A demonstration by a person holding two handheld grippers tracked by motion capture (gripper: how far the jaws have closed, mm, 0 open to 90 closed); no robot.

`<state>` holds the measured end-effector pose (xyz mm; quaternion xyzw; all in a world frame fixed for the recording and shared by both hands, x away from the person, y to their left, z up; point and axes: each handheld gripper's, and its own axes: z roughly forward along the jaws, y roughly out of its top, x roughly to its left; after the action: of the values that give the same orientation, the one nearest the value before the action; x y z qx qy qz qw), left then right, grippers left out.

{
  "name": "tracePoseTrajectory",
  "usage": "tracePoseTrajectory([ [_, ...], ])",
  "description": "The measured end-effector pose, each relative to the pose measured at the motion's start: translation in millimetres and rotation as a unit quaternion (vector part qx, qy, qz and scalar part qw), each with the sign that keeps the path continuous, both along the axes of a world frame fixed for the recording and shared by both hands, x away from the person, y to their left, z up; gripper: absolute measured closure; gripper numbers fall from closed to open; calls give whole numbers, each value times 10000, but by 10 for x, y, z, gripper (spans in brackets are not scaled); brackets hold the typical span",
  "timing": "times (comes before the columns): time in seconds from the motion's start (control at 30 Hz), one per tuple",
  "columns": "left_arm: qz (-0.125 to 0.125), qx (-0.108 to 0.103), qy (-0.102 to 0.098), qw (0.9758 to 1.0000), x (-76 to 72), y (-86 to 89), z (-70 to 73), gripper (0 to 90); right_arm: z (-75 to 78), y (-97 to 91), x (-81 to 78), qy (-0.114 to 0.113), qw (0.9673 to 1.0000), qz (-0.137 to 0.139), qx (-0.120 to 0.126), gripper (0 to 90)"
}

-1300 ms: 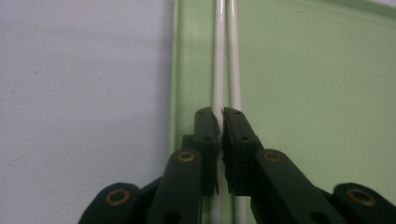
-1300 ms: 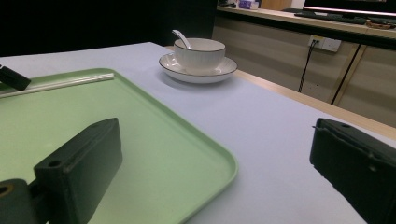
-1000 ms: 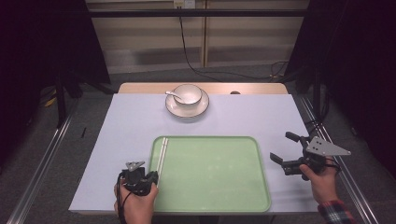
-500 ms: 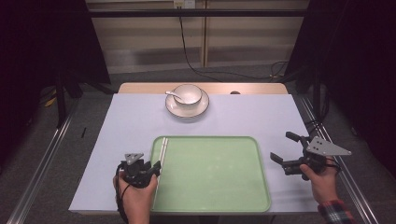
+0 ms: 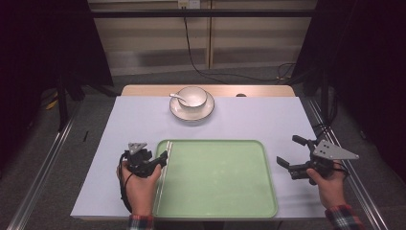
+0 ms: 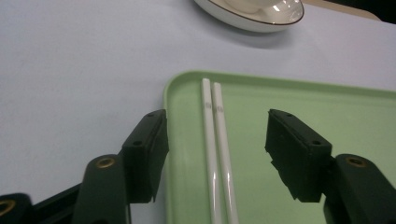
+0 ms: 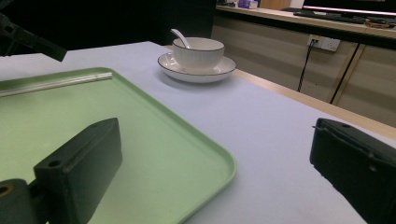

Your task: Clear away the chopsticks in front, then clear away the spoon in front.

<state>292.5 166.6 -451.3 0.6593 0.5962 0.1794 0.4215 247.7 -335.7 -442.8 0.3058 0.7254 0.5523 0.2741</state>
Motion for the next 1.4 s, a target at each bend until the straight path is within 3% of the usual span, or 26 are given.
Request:
tracePoseTrajectory([
  [0.2,-63,28,-155,9999,156,-13,3,268,2,2,-3,50,10000,0,11,15],
  [0.3,-86,172,-285,9994,238,-9,11,195,-3,12,0,41,10000,1,18,15],
  [0.57,-76,135,-524,9985,450,-27,97,122,-6,19,-1,17,10000,-21,26,15],
  [0.77,-123,71,-520,9985,592,-57,106,111,-2,20,-4,-34,9999,-104,30,15],
  [0.83,-123,31,-517,9986,642,-73,102,110,4,12,-6,17,10000,-4,17,15],
  [1.27,-91,-90,-494,9987,963,-147,131,89,3,13,-3,11,10000,14,5,15],
  [1.4,-91,4,-450,9989,1062,-185,133,77,6,9,-1,15,10000,12,4,15],
])
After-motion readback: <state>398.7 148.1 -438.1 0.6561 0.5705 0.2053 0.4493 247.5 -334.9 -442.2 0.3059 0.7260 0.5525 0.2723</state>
